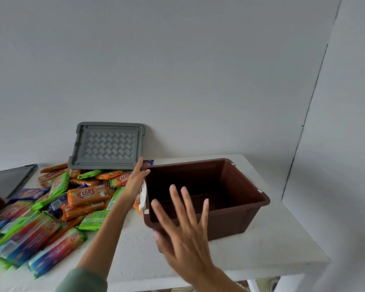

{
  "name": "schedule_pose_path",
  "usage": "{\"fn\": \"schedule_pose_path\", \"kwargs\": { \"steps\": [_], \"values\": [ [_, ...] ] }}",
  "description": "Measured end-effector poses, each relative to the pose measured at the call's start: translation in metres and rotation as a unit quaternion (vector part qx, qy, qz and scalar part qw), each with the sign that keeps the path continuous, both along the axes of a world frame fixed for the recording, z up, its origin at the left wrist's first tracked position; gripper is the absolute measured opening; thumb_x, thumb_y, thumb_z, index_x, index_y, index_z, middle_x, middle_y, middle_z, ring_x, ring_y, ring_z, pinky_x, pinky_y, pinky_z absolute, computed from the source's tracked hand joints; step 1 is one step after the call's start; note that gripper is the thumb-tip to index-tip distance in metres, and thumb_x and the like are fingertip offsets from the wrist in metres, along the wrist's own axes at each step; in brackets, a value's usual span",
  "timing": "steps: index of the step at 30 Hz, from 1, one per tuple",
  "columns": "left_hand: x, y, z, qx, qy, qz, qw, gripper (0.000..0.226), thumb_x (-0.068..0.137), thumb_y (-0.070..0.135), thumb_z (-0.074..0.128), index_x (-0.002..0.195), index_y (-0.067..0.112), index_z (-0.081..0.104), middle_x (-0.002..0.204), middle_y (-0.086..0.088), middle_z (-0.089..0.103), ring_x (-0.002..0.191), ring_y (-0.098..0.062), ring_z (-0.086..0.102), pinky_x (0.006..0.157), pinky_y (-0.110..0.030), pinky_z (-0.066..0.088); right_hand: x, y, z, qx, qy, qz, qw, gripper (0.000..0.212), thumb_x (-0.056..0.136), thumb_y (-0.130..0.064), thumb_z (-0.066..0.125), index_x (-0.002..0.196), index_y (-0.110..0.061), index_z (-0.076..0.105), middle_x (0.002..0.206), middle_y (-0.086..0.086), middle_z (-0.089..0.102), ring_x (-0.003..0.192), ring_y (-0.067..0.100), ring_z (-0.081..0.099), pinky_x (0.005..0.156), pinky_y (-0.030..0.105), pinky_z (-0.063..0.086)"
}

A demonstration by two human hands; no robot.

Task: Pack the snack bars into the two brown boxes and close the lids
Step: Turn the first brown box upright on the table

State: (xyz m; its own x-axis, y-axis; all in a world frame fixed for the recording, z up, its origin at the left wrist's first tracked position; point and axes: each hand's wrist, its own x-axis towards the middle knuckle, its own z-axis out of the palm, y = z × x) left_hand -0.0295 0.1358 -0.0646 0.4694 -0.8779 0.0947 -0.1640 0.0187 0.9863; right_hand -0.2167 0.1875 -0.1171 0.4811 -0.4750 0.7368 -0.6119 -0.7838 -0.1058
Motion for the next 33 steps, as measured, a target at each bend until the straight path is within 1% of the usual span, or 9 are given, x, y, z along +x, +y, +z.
{"fn": "schedule_pose_path", "kwargs": {
  "steps": [2,5,8,11,14,17,26,30,33],
  "values": [
    [0.005,-0.004,0.007,0.027,-0.051,0.053,0.997,0.057,0.094,0.016,0.048,0.146,0.017,0.024,0.145,-0.011,0.039,0.137,-0.027,0.032,0.114,-0.037,0.023,-0.009,-0.022,0.023,0.023,0.007,-0.021,1.000,0.083,0.078,-0.071,0.040,0.148,-0.036,0.013,0.157,0.008,0.016,0.145,0.029,0.010,0.112,0.062,-0.001],
    [-0.004,-0.004,0.019,0.089,-0.130,0.040,0.987,0.064,0.093,0.027,0.051,0.147,0.012,0.020,0.146,-0.016,0.037,0.135,-0.029,0.035,0.111,-0.041,0.027,-0.027,-0.061,0.050,0.048,0.067,0.006,0.997,0.096,0.067,-0.086,0.028,0.146,-0.041,-0.001,0.158,0.004,0.009,0.145,0.028,0.001,0.107,0.063,-0.001],
    [-0.019,0.000,0.018,0.129,-0.222,0.013,0.966,0.068,0.092,0.021,0.053,0.146,0.005,0.016,0.146,-0.019,0.032,0.134,-0.032,0.034,0.108,-0.039,0.030,-0.049,-0.093,0.069,0.123,0.092,0.012,0.988,0.082,0.070,-0.084,0.016,0.139,-0.051,-0.013,0.158,-0.006,-0.005,0.145,0.019,-0.014,0.111,0.059,-0.007],
    [-0.022,0.002,0.009,0.146,-0.250,0.010,0.957,0.065,0.093,0.007,0.047,0.146,0.002,0.009,0.151,-0.019,0.020,0.140,-0.029,0.022,0.112,-0.033,0.021,-0.068,-0.139,0.077,0.265,0.049,-0.067,0.961,0.070,0.083,-0.071,0.027,0.143,-0.050,-0.002,0.158,-0.005,-0.007,0.145,0.022,-0.012,0.113,0.054,-0.004],
    [-0.020,0.002,0.006,0.135,-0.241,0.002,0.961,0.061,0.096,0.007,0.041,0.147,0.003,0.008,0.155,-0.014,0.010,0.145,-0.025,0.008,0.115,-0.032,0.012,-0.086,-0.193,0.061,0.395,0.099,-0.144,0.902,0.071,0.089,-0.061,0.038,0.146,-0.043,0.001,0.159,0.003,-0.006,0.145,0.033,-0.003,0.114,0.056,0.008],
    [-0.017,0.004,0.005,0.124,-0.211,-0.012,0.969,0.057,0.098,0.011,0.038,0.147,0.005,0.010,0.156,-0.010,0.004,0.145,-0.021,0.001,0.116,-0.032,0.007,-0.101,-0.217,0.045,0.474,0.077,-0.092,0.872,0.069,0.092,-0.048,0.047,0.147,-0.041,0.005,0.157,0.001,0.016,0.144,0.028,0.018,0.117,0.044,0.019],
    [0.006,0.023,-0.002,0.059,-0.051,-0.081,0.994,0.050,0.099,0.008,0.033,0.147,0.010,0.016,0.156,-0.005,0.016,0.143,-0.018,0.015,0.119,-0.039,0.015,-0.113,-0.208,0.041,0.545,-0.033,0.008,0.838,0.057,0.098,-0.036,0.040,0.148,-0.035,0.013,0.156,-0.009,0.018,0.144,0.017,0.019,0.118,0.037,0.016],
    [0.005,0.031,-0.005,0.036,0.045,-0.080,0.995,0.047,0.100,0.008,0.028,0.145,0.017,0.023,0.146,-0.008,0.038,0.134,-0.027,0.035,0.110,-0.041,0.031,-0.113,-0.203,0.040,0.542,-0.054,0.007,0.838,0.057,0.097,-0.039,0.040,0.148,-0.036,0.014,0.155,-0.010,0.020,0.144,0.016,0.019,0.118,0.038,0.016],
    [-0.003,0.032,-0.002,0.051,0.019,-0.059,0.997,0.047,0.100,0.006,0.025,0.145,0.020,0.025,0.144,-0.006,0.039,0.133,-0.026,0.036,0.103,-0.032,0.034,-0.114,-0.200,0.039,0.546,-0.068,0.004,0.835,0.057,0.096,-0.041,0.041,0.148,-0.036,0.016,0.155,-0.010,0.021,0.144,0.017,0.019,0.118,0.039,0.016]
  ]
}}
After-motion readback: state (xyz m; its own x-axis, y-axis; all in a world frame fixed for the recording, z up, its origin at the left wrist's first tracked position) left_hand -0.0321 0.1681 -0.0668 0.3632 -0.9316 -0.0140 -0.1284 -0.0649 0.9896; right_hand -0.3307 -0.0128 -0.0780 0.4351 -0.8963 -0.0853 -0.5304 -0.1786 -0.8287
